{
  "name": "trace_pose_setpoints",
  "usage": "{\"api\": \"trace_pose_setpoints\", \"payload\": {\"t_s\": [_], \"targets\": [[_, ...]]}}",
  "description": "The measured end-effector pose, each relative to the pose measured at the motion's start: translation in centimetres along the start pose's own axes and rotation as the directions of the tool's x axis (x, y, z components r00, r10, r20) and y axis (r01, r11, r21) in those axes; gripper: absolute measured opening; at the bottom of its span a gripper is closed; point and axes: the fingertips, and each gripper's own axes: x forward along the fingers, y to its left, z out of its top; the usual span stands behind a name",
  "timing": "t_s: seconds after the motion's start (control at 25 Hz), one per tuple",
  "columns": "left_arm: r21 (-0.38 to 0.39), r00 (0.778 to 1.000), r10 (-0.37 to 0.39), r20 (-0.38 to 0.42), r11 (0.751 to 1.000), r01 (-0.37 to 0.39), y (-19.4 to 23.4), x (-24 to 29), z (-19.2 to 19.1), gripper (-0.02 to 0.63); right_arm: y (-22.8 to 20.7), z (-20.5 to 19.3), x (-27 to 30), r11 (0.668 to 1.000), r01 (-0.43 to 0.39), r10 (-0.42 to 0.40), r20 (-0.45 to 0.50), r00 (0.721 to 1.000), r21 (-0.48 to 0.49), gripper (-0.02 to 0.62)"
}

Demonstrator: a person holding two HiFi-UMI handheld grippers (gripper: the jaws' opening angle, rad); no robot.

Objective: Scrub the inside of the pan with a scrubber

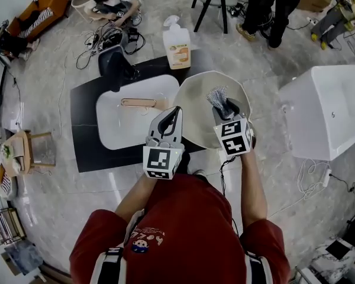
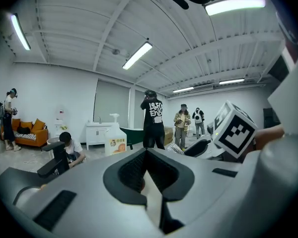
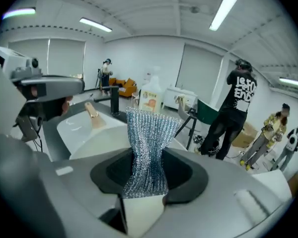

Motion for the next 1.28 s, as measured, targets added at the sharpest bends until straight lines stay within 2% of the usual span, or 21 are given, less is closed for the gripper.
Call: {"api": "trace_pose_setpoints", "payload": {"t_s": [0.16, 0.4, 0.48, 0.6, 0.76, 0.84, 1.08, 1.28], "targets": [[0.005, 0.998, -0.007, 0.058, 1.0, 0.007, -1.2, -1.2, 2.8, 0.006, -0.8, 2.5, -4.9, 0.994, 0.064, -0.077, 0.161, 0.984, 0.086, 0.188], [0.027, 0.992, -0.021, 0.123, 0.999, 0.018, -3.3, -3.4, 5.6, 0.006, -0.7, 4.6, -11.9, 0.974, 0.11, -0.176, 0.352, 0.92, 0.2, 0.187], [0.031, 0.989, -0.028, 0.143, 0.999, 0.023, -3.8, -4.1, 6.3, 0.006, -0.6, 5.4, -14.3, 0.964, 0.125, -0.218, 0.425, 0.879, 0.235, 0.187], [0.043, 0.985, -0.037, 0.171, 0.999, 0.03, -4.7, -5.3, 7.5, 0.006, -0.6, 5.8, -17.9, 0.94, 0.171, -0.31, 0.529, 0.79, 0.295, 0.188], [0.05, 0.976, -0.05, 0.211, 0.998, 0.041, -5.7, -7.2, 8.9, 0.006, -0.5, 4.9, -21.5, 0.908, 0.233, -0.406, 0.597, 0.692, 0.348, 0.187], [0.069, 0.972, -0.055, 0.23, 0.997, 0.04, -5.9, -8.0, 9.0, 0.006, -0.2, 4.6, -22.5, 0.897, 0.254, -0.434, 0.619, 0.655, 0.361, 0.187], [0.067, 0.973, -0.049, 0.228, 0.997, 0.034, -5.8, -8.9, 8.0, 0.006, 0.3, 4.2, -23.6, 0.885, 0.279, -0.462, 0.633, 0.621, 0.372, 0.187], [0.07, 0.971, -0.065, 0.23, 0.996, 0.05, -6.5, -8.9, 7.9, 0.006, 0.1, 4.2, -23.9, 0.887, 0.293, -0.459, 0.628, 0.628, 0.356, 0.187]]}}
